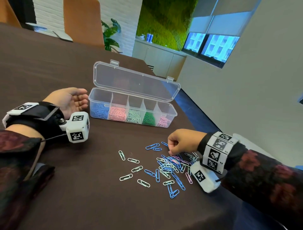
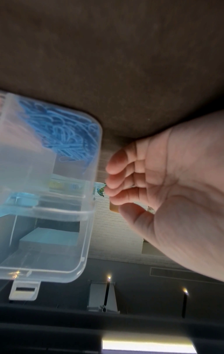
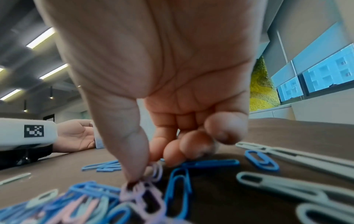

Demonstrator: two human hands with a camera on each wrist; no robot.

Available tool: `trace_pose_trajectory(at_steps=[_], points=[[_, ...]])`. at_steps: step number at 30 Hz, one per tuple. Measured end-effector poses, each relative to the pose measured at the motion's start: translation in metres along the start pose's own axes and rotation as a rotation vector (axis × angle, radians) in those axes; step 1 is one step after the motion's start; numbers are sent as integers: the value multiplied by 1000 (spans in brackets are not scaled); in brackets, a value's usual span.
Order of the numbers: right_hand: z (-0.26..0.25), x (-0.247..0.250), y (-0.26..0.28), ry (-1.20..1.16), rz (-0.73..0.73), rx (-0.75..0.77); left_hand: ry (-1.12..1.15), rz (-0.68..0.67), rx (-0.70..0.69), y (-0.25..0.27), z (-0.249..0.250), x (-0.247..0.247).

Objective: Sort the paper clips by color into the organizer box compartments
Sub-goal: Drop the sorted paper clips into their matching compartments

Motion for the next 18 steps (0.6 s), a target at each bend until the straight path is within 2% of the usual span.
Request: trace_pose_trajectory(at_steps=[6,12,18], points=[[11,2,13,-139,12,-27,5,-6,-5,1,2,-2],[6,-11,15,-104,8,-41,3,-7,-10,2,2,-3],[12,-23,18,-129,-90,-38,6,-2,-4,6,1,-4]])
Point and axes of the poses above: each hand's wrist, its own y-axis away from the middle knuckle, its own x-axis out of the back of the hand, z = x × y, the point moved 10 cm from there along -y, towards the middle knuckle, and after that the axes turned 14 degrees about y, right-handed, at the moved point
